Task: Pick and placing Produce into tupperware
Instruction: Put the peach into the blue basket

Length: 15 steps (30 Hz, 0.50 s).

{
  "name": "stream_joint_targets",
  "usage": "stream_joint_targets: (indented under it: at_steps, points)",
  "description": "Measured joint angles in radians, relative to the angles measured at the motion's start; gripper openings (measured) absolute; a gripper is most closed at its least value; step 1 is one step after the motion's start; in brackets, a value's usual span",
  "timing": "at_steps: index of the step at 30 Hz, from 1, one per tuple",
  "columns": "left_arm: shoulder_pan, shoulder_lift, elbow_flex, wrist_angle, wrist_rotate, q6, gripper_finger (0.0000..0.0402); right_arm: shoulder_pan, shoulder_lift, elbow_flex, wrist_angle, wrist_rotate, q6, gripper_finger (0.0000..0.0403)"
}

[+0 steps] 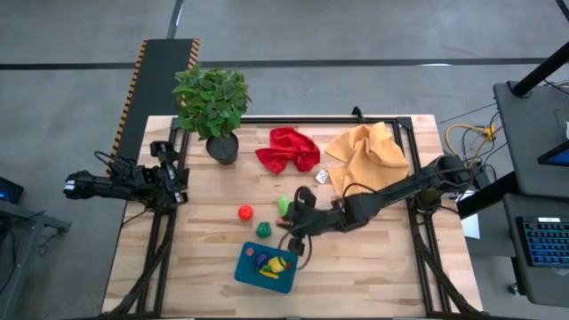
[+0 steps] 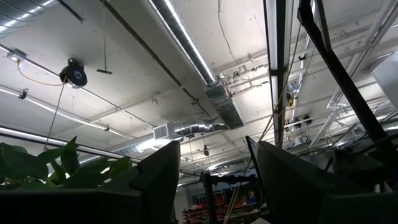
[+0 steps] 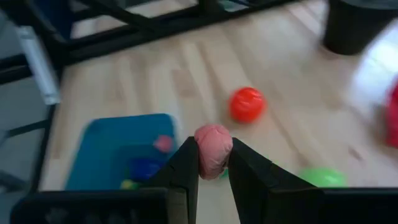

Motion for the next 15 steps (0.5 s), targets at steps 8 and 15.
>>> stream_joint_targets:
  at_steps: [8,15]
  points:
    - [0.0,0.0,0.0,0.0,-0.001,0.0,0.0199,0.088,0.097,0.069,0.017,-0.008,0.015,0.0064]
    - [0.0,0.0,0.0,0.001,-0.002,0.0,0.0199,0.107,0.23,0.182,0.021,-0.019,0.054,0.0064]
